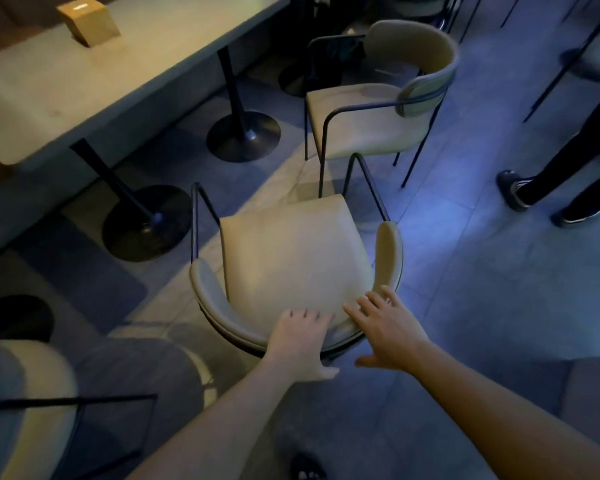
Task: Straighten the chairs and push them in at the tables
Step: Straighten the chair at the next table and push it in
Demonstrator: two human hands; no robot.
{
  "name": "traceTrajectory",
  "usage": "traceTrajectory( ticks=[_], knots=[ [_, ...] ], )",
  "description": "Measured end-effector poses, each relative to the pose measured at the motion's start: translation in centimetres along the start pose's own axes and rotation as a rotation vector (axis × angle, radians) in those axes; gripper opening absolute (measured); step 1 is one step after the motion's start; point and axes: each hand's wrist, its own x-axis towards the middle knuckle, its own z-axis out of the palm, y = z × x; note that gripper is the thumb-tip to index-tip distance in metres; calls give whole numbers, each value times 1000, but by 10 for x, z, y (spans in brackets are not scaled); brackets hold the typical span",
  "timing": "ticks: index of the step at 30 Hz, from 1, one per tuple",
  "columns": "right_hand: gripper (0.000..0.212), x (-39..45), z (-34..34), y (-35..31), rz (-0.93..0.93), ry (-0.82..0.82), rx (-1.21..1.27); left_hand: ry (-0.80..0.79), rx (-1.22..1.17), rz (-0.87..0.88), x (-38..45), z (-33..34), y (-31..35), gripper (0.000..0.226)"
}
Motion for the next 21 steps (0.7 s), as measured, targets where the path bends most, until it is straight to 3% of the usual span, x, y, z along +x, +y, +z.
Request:
traceTrajectory(
  ticks=[4, 6, 14, 21],
  knots=[
    [64, 20, 8, 2, -19, -5, 20, -56, -14, -84, 7, 11, 4, 58],
    [53, 30, 2, 5, -32, -56, 17, -45, -21, -82, 9, 14, 2, 53],
    [48, 54, -13, 6, -153, -80, -11, -29, -54, -41, 9, 11, -20, 45],
    [47, 117, -26, -26, -237, -31, -47, -57, -5, -83, -4, 1, -89, 46]
  ],
)
